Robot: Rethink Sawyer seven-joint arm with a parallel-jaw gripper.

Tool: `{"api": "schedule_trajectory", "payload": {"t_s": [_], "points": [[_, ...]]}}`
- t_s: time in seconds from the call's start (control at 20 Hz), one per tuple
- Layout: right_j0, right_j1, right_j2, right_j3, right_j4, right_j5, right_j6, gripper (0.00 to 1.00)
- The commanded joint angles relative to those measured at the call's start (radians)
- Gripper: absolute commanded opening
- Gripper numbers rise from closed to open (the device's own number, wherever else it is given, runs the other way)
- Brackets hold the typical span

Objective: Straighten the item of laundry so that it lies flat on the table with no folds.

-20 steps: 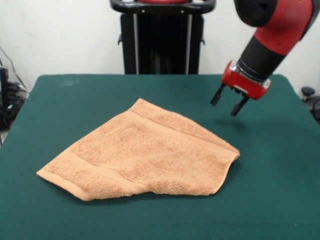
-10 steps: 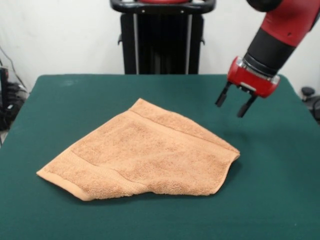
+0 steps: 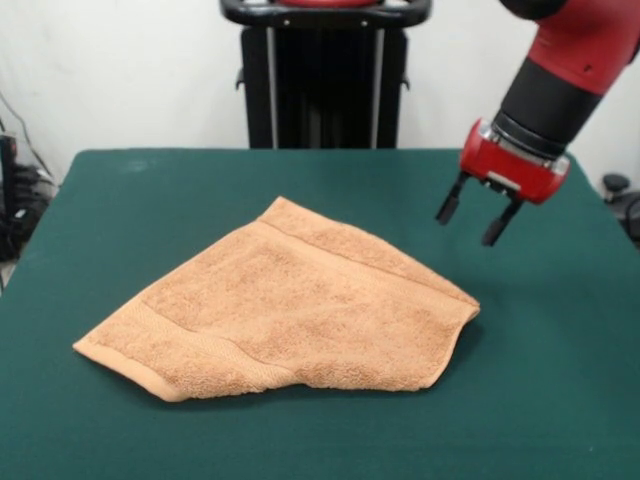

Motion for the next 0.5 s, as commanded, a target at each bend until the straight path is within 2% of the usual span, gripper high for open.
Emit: {"api": "schedule_trajectory", "payload": {"t_s": [0.05,0.5], "points": [[-0.03,0.056,0.142,-0.021,-0.042,0.014,-0.182,1.0],[-0.114,0.028,0.202,-0.017,-0.048,0.034,-0.268,1.0]]}}
